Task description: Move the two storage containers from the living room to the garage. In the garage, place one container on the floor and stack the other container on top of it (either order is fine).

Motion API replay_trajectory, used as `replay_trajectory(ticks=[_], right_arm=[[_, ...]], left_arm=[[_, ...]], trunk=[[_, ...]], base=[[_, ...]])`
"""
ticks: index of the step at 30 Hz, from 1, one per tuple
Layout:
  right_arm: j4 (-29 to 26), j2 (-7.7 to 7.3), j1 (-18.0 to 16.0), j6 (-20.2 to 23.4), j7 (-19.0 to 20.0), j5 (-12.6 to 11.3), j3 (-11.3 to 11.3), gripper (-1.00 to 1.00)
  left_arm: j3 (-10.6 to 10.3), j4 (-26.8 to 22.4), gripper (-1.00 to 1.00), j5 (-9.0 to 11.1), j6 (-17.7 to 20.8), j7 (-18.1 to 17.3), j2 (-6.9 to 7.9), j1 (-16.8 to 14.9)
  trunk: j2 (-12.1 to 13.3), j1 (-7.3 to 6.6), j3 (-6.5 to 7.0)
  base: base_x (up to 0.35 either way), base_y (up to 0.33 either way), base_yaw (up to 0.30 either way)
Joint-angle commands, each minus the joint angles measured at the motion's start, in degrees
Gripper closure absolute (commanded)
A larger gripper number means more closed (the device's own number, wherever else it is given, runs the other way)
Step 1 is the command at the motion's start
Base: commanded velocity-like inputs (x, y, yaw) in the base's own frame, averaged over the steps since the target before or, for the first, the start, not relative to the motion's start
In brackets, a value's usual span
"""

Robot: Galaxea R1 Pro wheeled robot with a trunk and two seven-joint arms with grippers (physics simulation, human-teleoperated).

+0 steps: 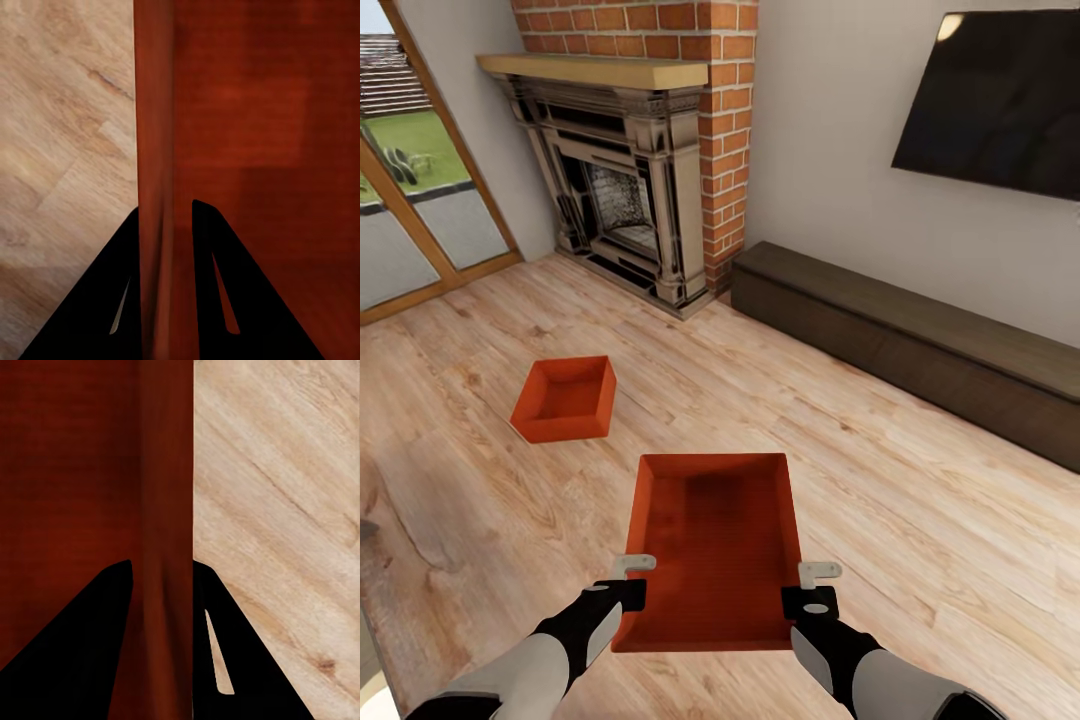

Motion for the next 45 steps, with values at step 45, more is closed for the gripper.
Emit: replay_trajectory(ticks=[45], right_arm=[[0.45, -0.03, -0.03, -0.26, -0.52, -0.1, -0.33, 1.0]], left_arm=[[2.82, -0.25, 1.0, -0.97, 0.39, 0.68, 0.74, -0.04]], trunk=[[-0.08, 0.03, 3.96]], base=[[0.0, 0.0, 0.0]])
